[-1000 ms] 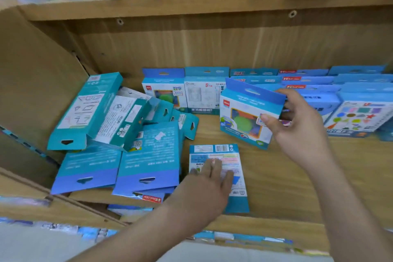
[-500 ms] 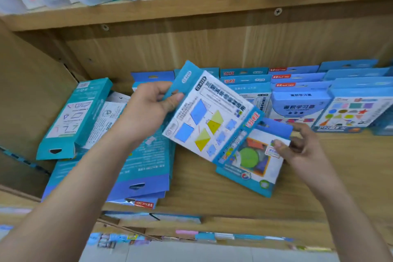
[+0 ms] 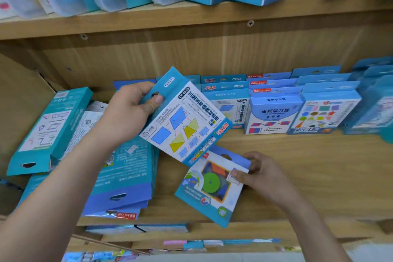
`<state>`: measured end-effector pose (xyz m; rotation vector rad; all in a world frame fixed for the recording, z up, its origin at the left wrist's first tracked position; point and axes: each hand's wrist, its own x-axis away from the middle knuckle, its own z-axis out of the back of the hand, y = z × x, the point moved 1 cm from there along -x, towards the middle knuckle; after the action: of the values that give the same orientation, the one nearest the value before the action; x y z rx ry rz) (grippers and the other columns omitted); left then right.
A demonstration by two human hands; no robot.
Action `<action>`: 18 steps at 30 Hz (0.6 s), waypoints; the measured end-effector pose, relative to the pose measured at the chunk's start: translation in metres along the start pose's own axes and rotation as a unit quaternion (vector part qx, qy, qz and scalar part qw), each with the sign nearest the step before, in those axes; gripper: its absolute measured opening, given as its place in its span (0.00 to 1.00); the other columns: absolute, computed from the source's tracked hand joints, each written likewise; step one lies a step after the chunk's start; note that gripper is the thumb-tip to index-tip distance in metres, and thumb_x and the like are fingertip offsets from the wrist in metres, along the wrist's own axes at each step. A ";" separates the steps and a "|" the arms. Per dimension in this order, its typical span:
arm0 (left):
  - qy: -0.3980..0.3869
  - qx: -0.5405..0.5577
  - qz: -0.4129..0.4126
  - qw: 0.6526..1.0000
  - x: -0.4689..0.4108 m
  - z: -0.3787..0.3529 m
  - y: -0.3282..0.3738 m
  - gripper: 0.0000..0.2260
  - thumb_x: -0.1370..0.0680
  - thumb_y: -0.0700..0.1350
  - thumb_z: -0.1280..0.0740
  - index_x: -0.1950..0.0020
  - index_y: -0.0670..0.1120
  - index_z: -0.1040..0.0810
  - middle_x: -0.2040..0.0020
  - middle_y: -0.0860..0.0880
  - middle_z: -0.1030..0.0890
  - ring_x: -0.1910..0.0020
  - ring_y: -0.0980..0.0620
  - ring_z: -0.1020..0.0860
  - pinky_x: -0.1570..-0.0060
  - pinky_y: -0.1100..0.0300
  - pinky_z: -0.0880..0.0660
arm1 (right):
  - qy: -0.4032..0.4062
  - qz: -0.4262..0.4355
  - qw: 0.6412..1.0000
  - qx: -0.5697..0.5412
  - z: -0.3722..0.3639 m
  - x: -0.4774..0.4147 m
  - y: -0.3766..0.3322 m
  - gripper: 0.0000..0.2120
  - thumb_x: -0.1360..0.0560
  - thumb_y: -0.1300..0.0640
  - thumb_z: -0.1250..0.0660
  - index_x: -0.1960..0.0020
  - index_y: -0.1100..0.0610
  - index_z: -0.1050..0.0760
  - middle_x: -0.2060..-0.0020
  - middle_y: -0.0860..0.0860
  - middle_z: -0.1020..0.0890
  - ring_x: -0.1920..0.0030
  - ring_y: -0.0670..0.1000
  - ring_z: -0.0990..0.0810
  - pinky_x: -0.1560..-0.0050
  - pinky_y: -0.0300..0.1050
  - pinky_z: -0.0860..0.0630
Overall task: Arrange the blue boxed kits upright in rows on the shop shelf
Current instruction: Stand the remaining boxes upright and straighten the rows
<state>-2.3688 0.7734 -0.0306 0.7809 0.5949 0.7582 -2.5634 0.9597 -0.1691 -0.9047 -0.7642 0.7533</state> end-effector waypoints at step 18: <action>-0.041 -0.303 -0.197 0.932 -0.029 -0.042 0.020 0.06 0.22 0.49 0.37 0.51 0.49 0.24 0.58 0.46 0.19 0.54 0.40 0.22 0.57 0.49 0.26 | 0.129 0.218 0.965 0.063 0.018 -0.001 -0.064 0.31 0.28 0.58 0.28 0.31 0.42 0.36 0.46 0.41 0.25 0.49 0.38 0.25 0.57 0.32 0.27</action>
<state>-2.4231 0.7767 -0.0335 0.1100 0.3886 0.4891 -2.5639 0.9396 -0.1061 -1.0443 -0.2827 1.0329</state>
